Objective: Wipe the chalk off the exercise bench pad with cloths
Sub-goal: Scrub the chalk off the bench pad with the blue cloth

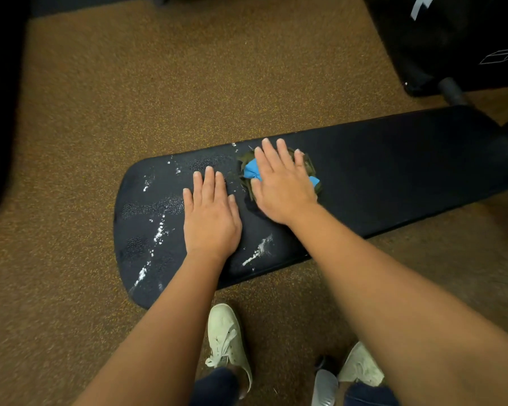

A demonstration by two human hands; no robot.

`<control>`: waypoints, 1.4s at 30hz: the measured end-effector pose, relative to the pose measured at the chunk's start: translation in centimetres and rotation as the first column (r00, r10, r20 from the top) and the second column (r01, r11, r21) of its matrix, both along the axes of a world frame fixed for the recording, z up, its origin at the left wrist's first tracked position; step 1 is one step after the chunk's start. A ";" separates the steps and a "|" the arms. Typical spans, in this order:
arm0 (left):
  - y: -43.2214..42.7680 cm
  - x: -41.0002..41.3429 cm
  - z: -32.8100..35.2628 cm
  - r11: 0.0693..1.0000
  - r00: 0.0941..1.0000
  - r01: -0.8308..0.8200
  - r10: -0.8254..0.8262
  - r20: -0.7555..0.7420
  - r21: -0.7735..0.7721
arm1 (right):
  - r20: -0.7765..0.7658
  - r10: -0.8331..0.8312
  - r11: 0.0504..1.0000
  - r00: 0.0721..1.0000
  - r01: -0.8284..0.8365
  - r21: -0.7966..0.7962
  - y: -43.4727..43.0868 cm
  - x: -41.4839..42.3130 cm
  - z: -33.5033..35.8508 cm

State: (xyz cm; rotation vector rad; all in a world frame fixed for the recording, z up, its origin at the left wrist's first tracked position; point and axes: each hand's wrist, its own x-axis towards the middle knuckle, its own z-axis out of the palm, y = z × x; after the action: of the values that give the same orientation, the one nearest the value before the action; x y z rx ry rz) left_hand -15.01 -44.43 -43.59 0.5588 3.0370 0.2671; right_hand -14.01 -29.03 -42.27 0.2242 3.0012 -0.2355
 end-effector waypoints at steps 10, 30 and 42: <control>0.0 0.0 -0.3 1.000 1.000 -0.002 0.002 0.006 -0.008 | -0.024 0.007 1.000 1.000 -0.007 -0.015 -0.5 1.3 -0.4; 0.1 -0.1 -0.4 1.000 1.000 -0.009 0.009 -0.022 0.013 | -0.029 0.187 0.982 0.982 -0.187 -0.008 1.8 1.2 -0.2; 0.3 0.1 0.2 1.000 1.000 -0.025 0.025 0.003 0.004 | 0.000 0.142 0.990 0.990 -0.142 -0.017 3.4 1.6 -0.1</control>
State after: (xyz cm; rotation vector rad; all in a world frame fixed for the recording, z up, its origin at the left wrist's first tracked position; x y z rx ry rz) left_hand -14.94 -44.12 -43.40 0.5209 3.0432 0.2745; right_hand -12.43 -25.67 -42.38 0.0088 2.9956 -0.2465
